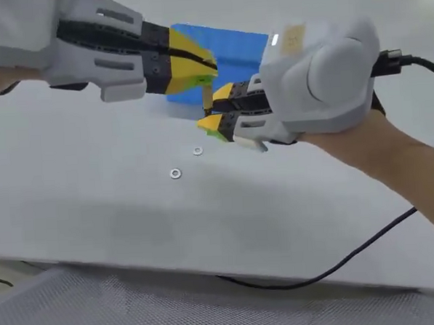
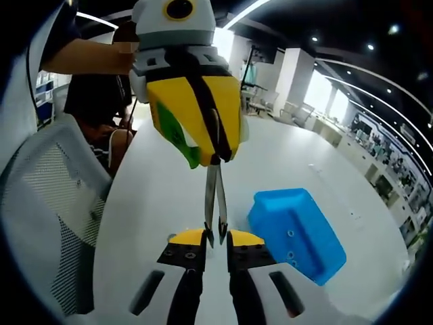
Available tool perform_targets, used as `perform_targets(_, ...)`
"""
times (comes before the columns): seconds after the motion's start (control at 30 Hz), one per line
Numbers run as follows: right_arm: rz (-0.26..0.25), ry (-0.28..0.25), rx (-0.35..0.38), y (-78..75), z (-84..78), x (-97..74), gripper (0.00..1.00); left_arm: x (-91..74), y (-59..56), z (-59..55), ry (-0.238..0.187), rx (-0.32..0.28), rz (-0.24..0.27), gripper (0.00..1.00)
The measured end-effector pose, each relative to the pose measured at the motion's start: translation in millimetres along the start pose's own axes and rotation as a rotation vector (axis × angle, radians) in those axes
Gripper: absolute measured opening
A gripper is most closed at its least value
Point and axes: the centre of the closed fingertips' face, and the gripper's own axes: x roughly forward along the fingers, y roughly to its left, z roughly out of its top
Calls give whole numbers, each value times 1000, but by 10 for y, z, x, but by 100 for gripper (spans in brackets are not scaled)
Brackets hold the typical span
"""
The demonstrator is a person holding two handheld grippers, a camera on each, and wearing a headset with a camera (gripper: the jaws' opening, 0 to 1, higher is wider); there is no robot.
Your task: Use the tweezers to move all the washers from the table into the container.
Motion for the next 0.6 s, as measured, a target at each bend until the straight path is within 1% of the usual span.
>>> perform_targets(0.07,8,5,17,35,-55,35,13,-2,-21,-72,1,-20,5,4)
perform_targets(0.13,18,16,16,85,-107,60,12,3,-41,-134,6,-37,4,4)
perform_targets(0.3,30,31,26,171,-218,123,12,22,-109,-262,21,-59,-2,4)
perform_targets(0.37,30,38,33,177,-279,169,12,25,-117,-307,24,-66,0,4)
perform_targets(0.43,31,39,36,177,-297,187,12,24,-111,-334,27,-70,3,4)
perform_targets(0.5,20,50,38,147,-326,210,12,30,-90,-376,39,-65,12,4)
perform_targets(0.6,16,53,51,101,-353,248,12,37,-56,-420,47,-66,18,4)
